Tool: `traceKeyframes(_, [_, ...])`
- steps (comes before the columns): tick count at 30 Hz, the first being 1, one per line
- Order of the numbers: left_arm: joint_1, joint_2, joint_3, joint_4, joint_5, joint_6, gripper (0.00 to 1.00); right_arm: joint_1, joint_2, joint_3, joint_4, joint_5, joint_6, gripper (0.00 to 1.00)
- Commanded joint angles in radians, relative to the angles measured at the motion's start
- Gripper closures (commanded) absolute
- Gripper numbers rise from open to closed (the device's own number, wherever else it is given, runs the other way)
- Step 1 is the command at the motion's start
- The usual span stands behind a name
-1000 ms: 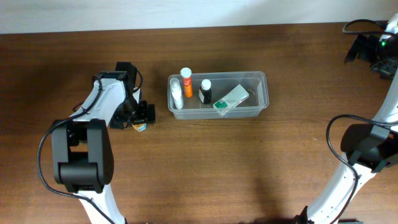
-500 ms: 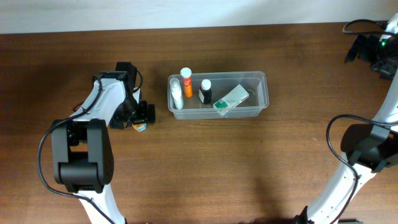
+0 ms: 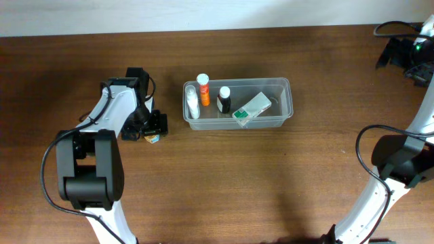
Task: Pack container
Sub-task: 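Lower the left gripper and grasp the gold-lidded jar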
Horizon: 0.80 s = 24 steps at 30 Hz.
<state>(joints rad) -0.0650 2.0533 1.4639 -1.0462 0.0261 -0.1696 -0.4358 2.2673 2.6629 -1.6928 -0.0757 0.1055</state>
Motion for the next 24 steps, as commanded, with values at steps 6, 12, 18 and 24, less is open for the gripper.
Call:
traceKeyframes(6, [0.005, 0.014, -0.009, -0.001, -0.008, -0.002, 0.22, 0.003, -0.034, -0.003, -0.006, 0.008, 0.007, 0.02])
traceKeyframes(12, [0.005, 0.038, -0.009, 0.0, -0.008, -0.002, 0.27, 0.003, -0.034, -0.003, -0.006, 0.008, 0.007, 0.01])
traceKeyframes(18, [0.005, 0.067, -0.009, 0.003, -0.014, -0.001, 0.28, 0.003, -0.034, -0.003, -0.006, 0.008, 0.007, 0.02])
traceKeyframes(24, [0.005, 0.067, -0.008, 0.007, -0.026, -0.001, 0.28, 0.003, -0.034, -0.003, -0.006, 0.008, 0.007, 0.02])
